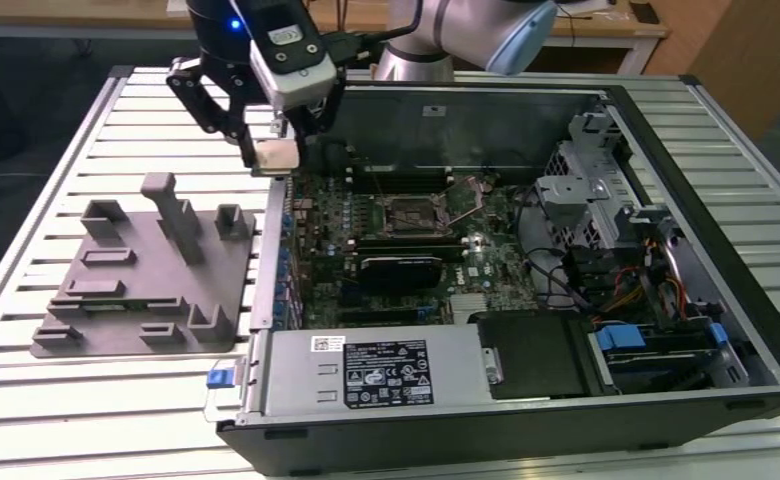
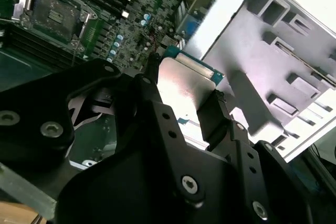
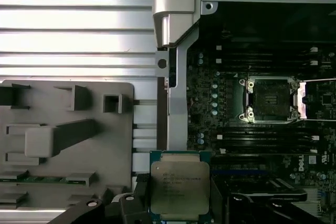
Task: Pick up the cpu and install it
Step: 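Pick up the cpu and move it towards the insertion slot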
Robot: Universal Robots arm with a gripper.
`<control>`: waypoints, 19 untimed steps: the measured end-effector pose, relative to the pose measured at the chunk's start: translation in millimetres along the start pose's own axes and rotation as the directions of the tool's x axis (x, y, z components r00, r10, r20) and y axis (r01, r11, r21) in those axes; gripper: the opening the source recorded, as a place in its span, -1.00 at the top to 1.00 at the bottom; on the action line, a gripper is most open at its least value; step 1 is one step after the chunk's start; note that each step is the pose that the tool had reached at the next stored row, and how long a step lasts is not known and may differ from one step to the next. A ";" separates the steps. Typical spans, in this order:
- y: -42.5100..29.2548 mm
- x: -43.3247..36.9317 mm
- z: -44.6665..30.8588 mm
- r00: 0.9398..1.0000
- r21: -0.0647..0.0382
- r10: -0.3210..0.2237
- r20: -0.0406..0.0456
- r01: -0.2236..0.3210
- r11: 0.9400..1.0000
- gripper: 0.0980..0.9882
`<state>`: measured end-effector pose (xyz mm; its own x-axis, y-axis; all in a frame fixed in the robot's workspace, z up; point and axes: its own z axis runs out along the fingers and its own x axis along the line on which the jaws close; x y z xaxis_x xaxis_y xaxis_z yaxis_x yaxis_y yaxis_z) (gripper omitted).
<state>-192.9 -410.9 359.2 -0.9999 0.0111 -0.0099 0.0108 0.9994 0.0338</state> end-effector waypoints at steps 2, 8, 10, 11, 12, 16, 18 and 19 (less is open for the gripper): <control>0.1 -5.1 0.0 1.000 0.000 0.000 0.000 0.000 1.000 0.00; 0.3 -22.3 0.2 1.000 0.000 0.000 0.000 0.000 1.000 0.00; 0.3 -28.2 0.3 1.000 0.000 0.000 0.000 0.000 1.000 0.00; 0.3 -31.1 0.3 1.000 0.000 0.000 0.000 0.000 1.000 0.00; 0.4 -34.1 0.3 1.000 0.000 0.000 0.000 0.000 1.000 0.00; 0.5 -46.2 0.5 1.000 0.000 0.000 0.000 0.000 1.000 0.00; 0.6 -52.3 0.5 1.000 0.000 0.000 0.000 0.000 1.000 0.00; 0.6 -55.7 0.6 1.000 0.000 0.000 0.000 0.000 1.000 0.00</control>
<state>-137.2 -410.9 359.2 -0.9999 0.0113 -0.0099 0.0109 0.9994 0.0338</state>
